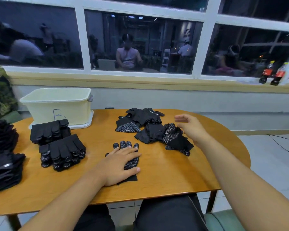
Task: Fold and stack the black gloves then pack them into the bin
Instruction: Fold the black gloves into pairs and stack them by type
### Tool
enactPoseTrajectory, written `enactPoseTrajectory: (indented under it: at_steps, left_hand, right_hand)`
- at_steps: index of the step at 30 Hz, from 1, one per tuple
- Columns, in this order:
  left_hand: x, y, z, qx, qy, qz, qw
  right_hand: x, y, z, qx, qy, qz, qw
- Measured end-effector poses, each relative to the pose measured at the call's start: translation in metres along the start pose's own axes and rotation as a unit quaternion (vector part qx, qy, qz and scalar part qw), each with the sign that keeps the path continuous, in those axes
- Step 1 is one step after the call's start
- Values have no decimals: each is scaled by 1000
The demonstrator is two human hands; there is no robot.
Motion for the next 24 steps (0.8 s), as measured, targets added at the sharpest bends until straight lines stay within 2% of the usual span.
enactPoseTrajectory:
  at_steps: [3, 7, 11, 18, 21, 24]
  left_hand:
    - [0, -1, 0, -4, -3, -7, 1000]
    - [0, -1, 0, -3, -6, -13, 1000]
    - [1, -3, 0, -21, -17, -31, 999]
    - [2, -4, -1, -64, -25, -53, 996]
    - [5, -1, 3, -42, -24, -31, 998]
    - [8, 4, 11, 39, -16, 33, 999]
  right_hand:
    - [21, 0, 9, -11, -26, 65, 997]
    - [48, 6, 22, 32, -65, 138, 988]
    - [64, 9, 27, 10, -91, 233, 968]
    - [12, 4, 35, 75, 35, 100, 992]
    - [-27, 5, 36, 24, 78, 78, 994]
    - [-68, 0, 41, -81, 98, 94, 987]
Point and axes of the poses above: each hand's wrist, its own z-axis away from the middle knuckle, its own y-axis out of the back of the hand, x = y × z, the point moved 1 cm from there along -z, towards the middle knuckle
